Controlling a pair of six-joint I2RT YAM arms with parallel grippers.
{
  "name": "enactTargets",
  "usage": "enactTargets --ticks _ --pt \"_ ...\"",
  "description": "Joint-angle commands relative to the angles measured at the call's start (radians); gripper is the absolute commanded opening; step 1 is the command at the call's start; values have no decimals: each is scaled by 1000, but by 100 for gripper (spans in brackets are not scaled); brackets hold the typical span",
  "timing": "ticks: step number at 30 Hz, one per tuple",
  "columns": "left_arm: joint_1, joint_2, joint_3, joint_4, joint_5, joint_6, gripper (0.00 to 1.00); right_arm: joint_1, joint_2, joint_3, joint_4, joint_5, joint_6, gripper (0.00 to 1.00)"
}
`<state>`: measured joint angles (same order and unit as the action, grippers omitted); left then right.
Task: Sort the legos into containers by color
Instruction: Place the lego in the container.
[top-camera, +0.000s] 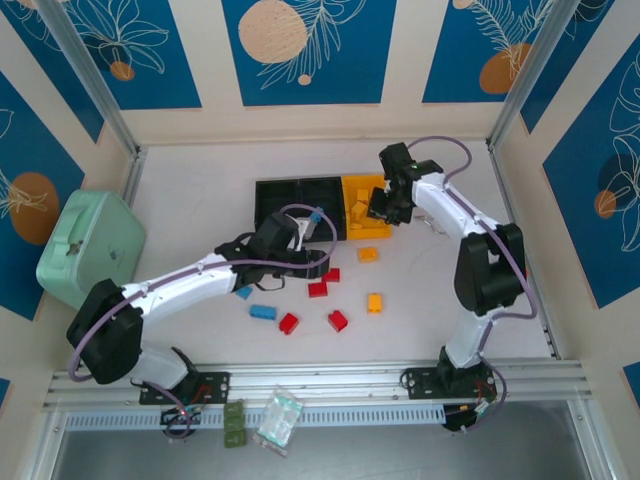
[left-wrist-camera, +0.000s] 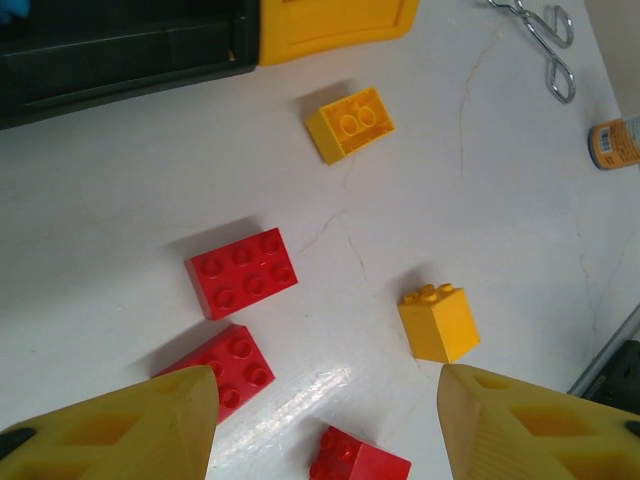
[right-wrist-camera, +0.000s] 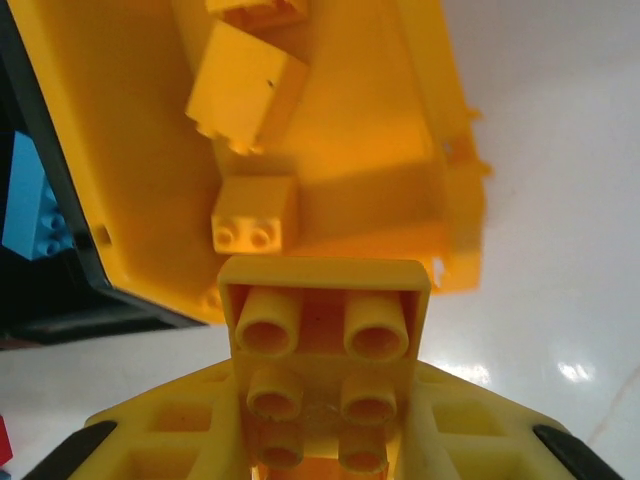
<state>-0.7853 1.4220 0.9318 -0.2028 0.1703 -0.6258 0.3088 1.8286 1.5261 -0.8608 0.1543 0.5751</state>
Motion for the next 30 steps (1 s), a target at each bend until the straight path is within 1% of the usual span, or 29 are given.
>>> enactTargets --ticks 1,5,9,11,17,20,24,28,30 --pt "12 -29 -24 -30 -32 -15 60 8 74 83 -45 1 -22 29" --pt "12 -36 -34 -36 -35 -17 60 10 182 184 -76 11 -23 31" --pt "13 -43 -36 -49 -46 -11 60 13 248 235 -89 33 -26 34" --pt "13 -44 -38 -51 -48 -9 60 15 269 252 -96 40 -24 35" --pt "15 -43 -45 -45 -46 -11 60 30 305 299 -112 54 -23 44" --pt "15 -46 -48 -43 -48 -11 60 41 297 311 -117 57 -25 46" --pt "16 -61 -51 -49 -55 -11 60 52 252 305 -113 50 -23 46" --pt "23 -85 -59 -58 -64 -10 60 62 160 243 -81 28 -24 47" --pt "30 -95 -66 -58 -63 -12 60 68 111 198 -65 24 -26 50"
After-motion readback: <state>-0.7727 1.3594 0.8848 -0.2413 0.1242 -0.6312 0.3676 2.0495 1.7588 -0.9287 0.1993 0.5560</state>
